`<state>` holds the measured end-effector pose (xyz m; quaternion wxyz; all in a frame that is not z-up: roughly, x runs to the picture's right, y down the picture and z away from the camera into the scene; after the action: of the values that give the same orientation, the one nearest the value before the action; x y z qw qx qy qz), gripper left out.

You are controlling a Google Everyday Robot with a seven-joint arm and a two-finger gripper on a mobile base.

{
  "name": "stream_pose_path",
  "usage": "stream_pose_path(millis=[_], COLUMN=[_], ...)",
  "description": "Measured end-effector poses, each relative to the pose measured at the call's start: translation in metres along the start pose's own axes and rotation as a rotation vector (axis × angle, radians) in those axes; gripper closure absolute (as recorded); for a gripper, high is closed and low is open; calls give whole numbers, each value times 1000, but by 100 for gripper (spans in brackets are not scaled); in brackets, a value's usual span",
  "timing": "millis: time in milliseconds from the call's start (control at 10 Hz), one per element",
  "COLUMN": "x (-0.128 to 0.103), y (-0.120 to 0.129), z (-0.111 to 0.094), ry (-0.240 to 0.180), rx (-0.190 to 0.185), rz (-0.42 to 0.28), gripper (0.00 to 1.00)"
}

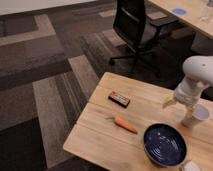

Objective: Place the ceramic cup in the ceramic bowl

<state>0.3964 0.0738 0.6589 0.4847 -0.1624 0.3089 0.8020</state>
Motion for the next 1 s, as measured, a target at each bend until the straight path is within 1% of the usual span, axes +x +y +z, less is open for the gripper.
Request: stream_pose_path(millis=[200,400,500,600,800,900,1000], x=[-2,-2,-1,-2,-18,-25,-30], y=[-1,-2,-2,-9,-37,-44,-48], z=[-4,-4,-2,6,24,36,44], ry=[-7,-7,1,16,25,43,54], rx=[3,4,7,18,69,73,73], rz=[2,3,6,30,107,141,157], gripper=[35,35,35,35,35,35,35])
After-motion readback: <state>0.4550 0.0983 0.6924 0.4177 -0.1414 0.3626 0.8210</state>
